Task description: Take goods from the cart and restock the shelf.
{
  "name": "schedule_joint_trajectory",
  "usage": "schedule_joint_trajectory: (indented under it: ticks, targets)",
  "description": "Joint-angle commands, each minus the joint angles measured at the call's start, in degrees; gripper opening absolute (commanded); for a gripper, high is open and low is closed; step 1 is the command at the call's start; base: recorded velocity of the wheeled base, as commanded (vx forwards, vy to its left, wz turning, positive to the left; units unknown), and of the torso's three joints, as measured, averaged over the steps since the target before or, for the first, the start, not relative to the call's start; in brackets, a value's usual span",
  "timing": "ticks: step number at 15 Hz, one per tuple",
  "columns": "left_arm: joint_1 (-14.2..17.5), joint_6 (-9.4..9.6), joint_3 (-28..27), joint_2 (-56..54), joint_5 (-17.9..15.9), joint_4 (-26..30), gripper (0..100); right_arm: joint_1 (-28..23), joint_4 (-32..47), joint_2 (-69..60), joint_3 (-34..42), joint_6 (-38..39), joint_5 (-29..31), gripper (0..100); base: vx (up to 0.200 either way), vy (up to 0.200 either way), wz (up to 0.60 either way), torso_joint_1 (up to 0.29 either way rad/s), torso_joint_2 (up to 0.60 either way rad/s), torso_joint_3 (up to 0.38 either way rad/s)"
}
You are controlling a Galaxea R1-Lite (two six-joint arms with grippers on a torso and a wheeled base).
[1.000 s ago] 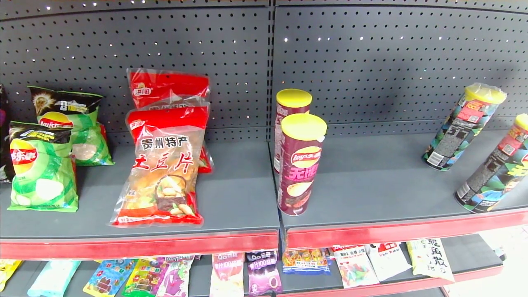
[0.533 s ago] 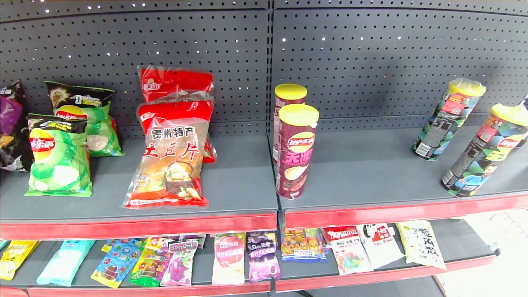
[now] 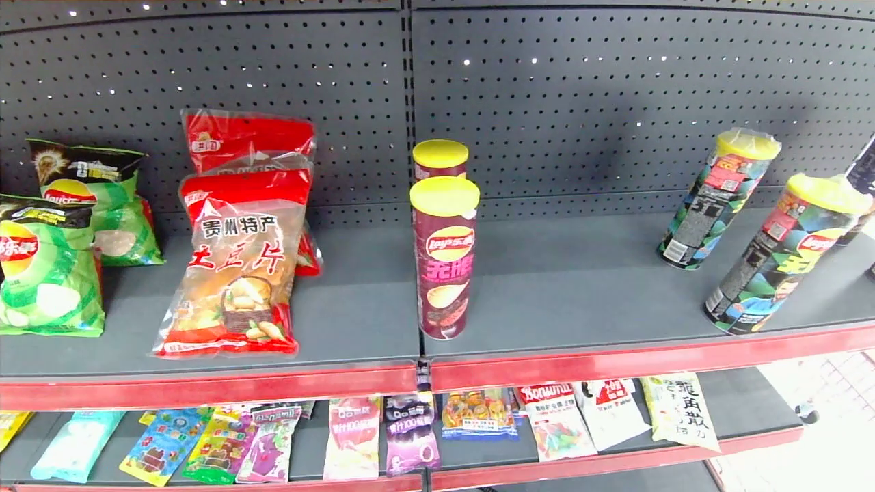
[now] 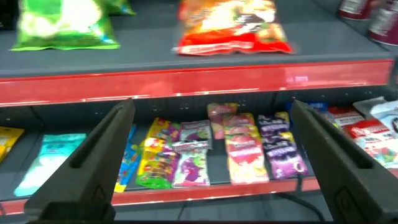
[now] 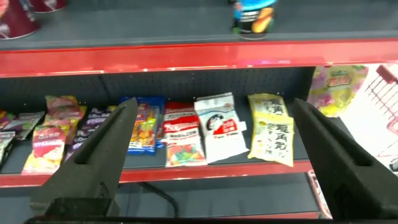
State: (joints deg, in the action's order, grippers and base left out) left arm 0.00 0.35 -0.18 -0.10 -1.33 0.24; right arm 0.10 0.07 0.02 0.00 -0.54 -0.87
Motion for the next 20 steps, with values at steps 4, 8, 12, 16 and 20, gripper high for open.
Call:
schedule_joint_trajectory:
  ticks: [4, 8, 12, 16, 20]
  targets:
    - [0.0, 0.00, 0.0, 0.1, 0.0, 0.0, 100, 0.0, 0.0, 0.0, 0.0, 0.0, 0.0, 100, 0.000, -0.200, 0.00, 0.004, 0.00, 0.002]
    - [0.0, 0.00, 0.0, 0.1, 0.0, 0.0, 100, 0.1, 0.0, 0.0, 0.0, 0.0, 0.0, 100, 0.000, -0.200, 0.00, 0.002, 0.00, 0.001]
    - [0.0, -0.09, 0.0, 0.1, 0.0, 0.0, 100, 0.1, 0.0, 0.0, 0.0, 0.0, 0.0, 100, 0.000, -0.200, 0.00, 0.005, 0.01, 0.001]
    - [0.0, -0.09, 0.0, 0.1, 0.0, 0.0, 100, 0.1, 0.0, 0.0, 0.0, 0.0, 0.0, 100, 0.000, -0.200, 0.00, 0.005, 0.00, 0.008]
    - [0.0, -0.09, 0.0, 0.1, 0.0, 0.0, 100, 0.1, 0.0, 0.0, 0.0, 0.0, 0.0, 100, 0.000, -0.200, 0.00, 0.001, 0.00, -0.001]
